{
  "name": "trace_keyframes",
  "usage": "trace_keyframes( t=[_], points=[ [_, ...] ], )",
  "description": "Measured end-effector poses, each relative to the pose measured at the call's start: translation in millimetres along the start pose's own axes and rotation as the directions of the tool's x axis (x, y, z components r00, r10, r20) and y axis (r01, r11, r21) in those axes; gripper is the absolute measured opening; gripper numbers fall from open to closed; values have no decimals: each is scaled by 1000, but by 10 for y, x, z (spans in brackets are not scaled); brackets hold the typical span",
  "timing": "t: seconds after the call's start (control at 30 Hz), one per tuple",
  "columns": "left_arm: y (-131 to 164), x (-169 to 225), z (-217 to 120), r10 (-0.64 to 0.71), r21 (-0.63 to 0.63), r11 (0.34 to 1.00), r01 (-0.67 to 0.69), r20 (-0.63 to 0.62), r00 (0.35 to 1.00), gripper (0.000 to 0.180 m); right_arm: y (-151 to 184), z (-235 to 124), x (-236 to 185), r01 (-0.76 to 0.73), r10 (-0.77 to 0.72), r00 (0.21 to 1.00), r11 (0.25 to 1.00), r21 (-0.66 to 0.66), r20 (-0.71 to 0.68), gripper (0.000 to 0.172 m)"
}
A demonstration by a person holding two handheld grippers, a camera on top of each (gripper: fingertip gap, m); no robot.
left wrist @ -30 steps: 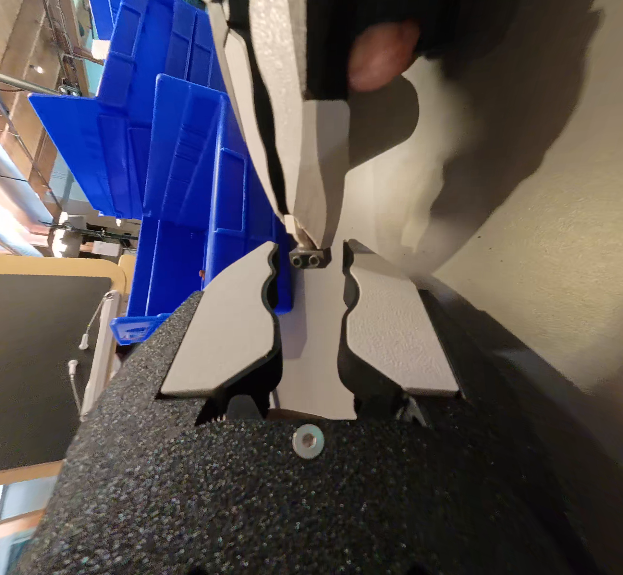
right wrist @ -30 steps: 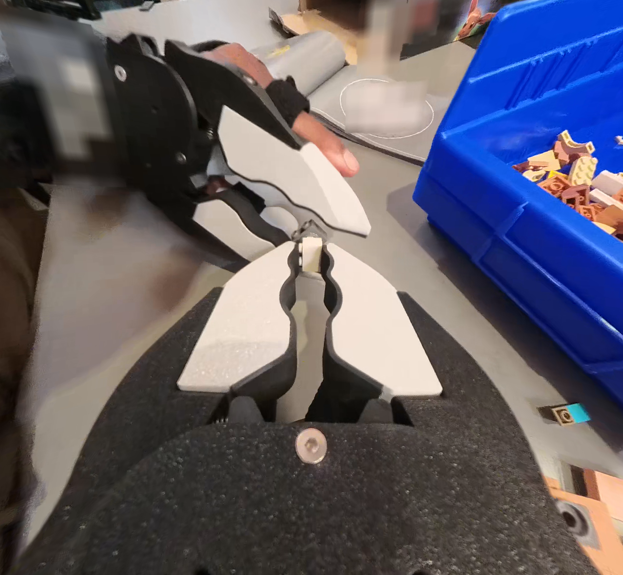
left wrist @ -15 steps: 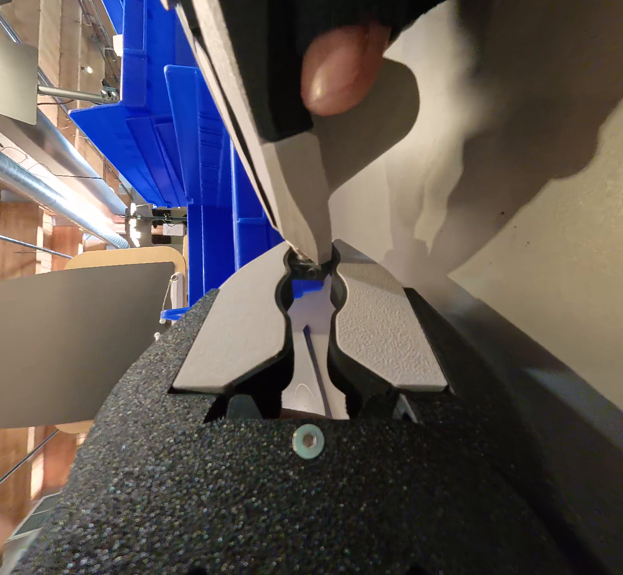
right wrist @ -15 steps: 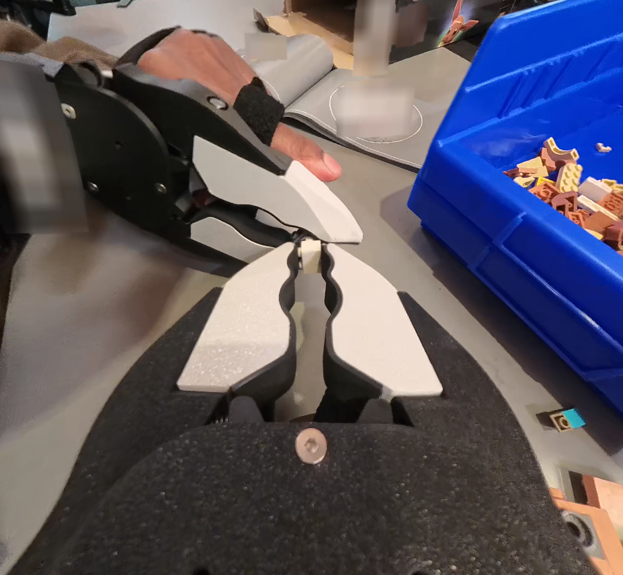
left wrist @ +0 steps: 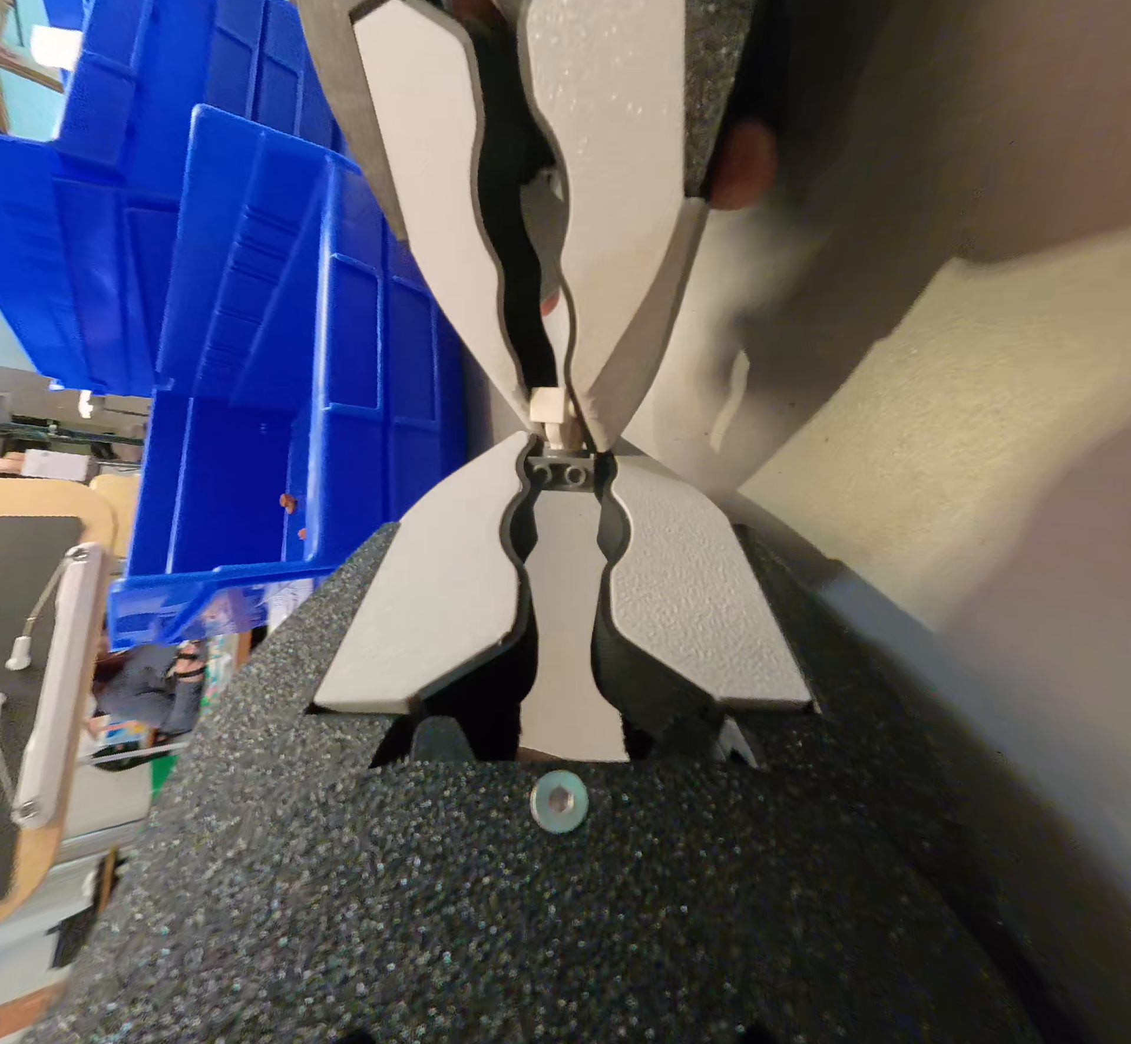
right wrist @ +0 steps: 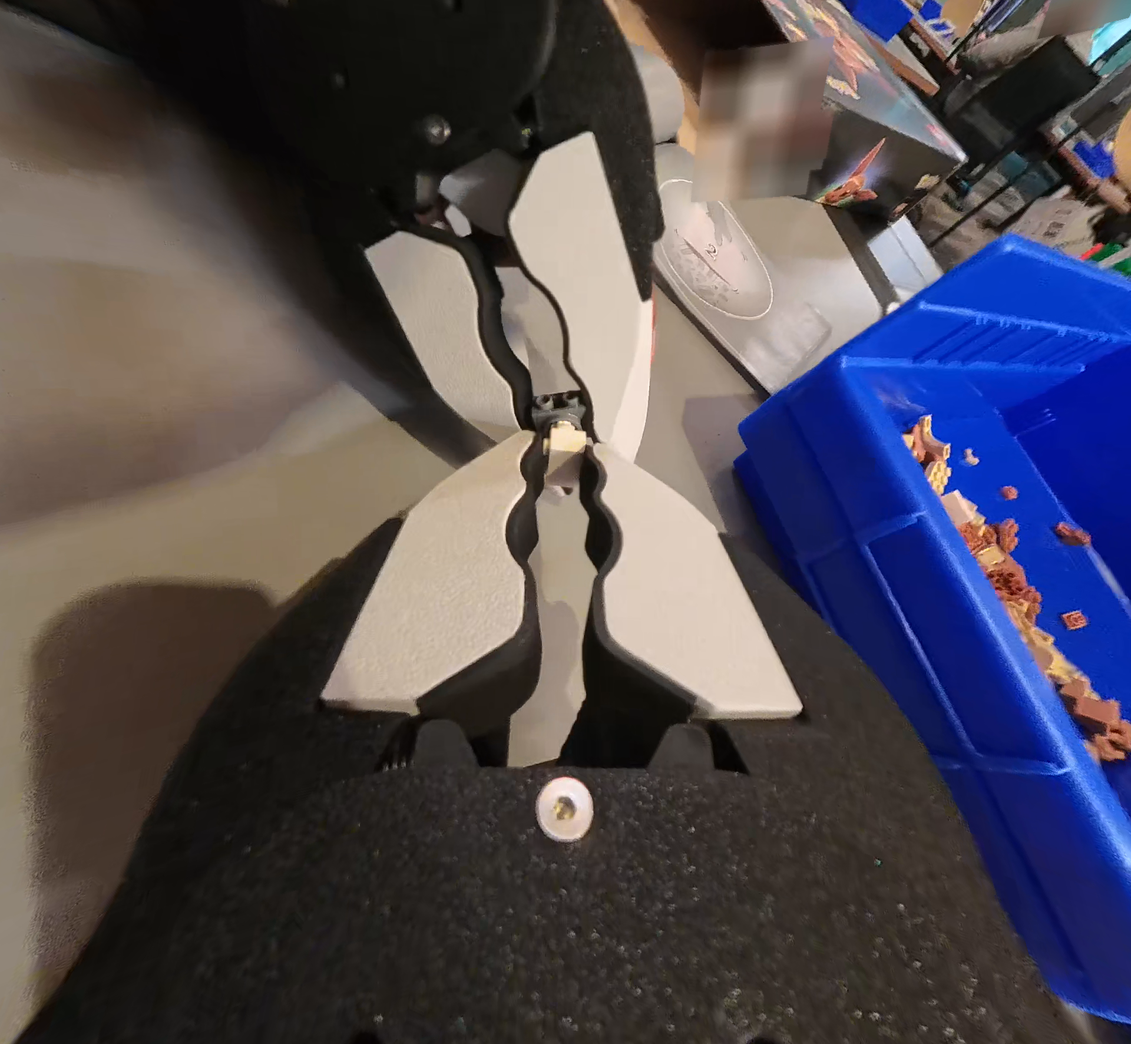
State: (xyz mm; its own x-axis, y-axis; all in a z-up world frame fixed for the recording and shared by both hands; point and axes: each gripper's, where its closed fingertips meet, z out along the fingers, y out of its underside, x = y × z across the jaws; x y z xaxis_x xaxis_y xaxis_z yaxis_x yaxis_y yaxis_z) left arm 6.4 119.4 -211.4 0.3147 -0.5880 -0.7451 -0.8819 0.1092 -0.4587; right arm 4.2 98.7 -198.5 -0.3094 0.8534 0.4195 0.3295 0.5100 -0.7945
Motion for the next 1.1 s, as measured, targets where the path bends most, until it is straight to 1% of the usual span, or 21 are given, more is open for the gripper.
trace_keyframes(
  t=[0.07,0.1,0.13,0.17,0.2,0.23,0.27,0.4,0.5,0.57,0.63,0.7,0.77,0.8,0.9,0.97,1.1],
  points=[
    [6,49,-6,-67,12,998,67,-58,996,17,-2,-11,1,82,-82,996,997,-7,-35,12],
    [29,58,-15,-126,18,992,128,-90,988,17,6,-32,44,143,-144,986,990,-21,-85,12],
    [143,86,-17,-168,-19,986,167,-126,978,17,19,-81,136,190,-194,970,981,-39,-147,12],
    [282,72,-17,-178,-49,984,173,-111,978,17,41,-146,251,187,-192,963,981,-42,-188,12],
    [346,19,-31,-214,-45,976,211,-88,973,17,78,-193,338,140,-143,970,990,-28,-194,12],
    [362,-13,-41,-275,-40,961,273,-101,956,17,117,-217,397,88,-89,978,996,-14,-188,12],
    [355,-48,-34,-308,-29,951,307,-104,946,17,135,-227,430,56,-56,981,998,-5,-185,12],
    [304,-21,28,-345,-17,938,346,-125,930,17,65,-200,404,34,-31,984,999,16,-173,12],
    [275,-37,46,-359,-5,933,361,-110,927,17,0,-225,467,0,8,980,999,39,-198,12],
    [245,-39,53,-374,6,926,377,-107,921,18,-28,-255,587,-26,37,970,999,47,-242,12],
    [234,-47,59,-374,9,927,376,-93,923,18,-41,-302,793,-39,47,947,999,32,-318,12],
    [240,-47,64,-374,3,927,376,-84,923,18,-36,-374,1102,-69,58,910,998,-10,-411,13],
    [248,-52,62,-386,0,922,388,-83,919,18,-10,-435,1455,-157,114,870,986,-51,-480,13],
    [255,-55,60,-393,-2,919,394,-81,916,18,3,-440,1608,-208,152,858,976,-62,-491,14],
    [270,-58,47,-402,-5,915,403,-72,913,18,124,-351,1906,-328,231,845,936,-127,-482,34],
    [276,-56,33,-402,-4,915,403,-66,913,18,198,-311,1964,-357,246,841,921,-153,-482,41],
    [287,-77,-3,-426,7,904,427,-51,903,18,140,-440,1844,-338,260,831,938,-75,-491,37]
  ],
)
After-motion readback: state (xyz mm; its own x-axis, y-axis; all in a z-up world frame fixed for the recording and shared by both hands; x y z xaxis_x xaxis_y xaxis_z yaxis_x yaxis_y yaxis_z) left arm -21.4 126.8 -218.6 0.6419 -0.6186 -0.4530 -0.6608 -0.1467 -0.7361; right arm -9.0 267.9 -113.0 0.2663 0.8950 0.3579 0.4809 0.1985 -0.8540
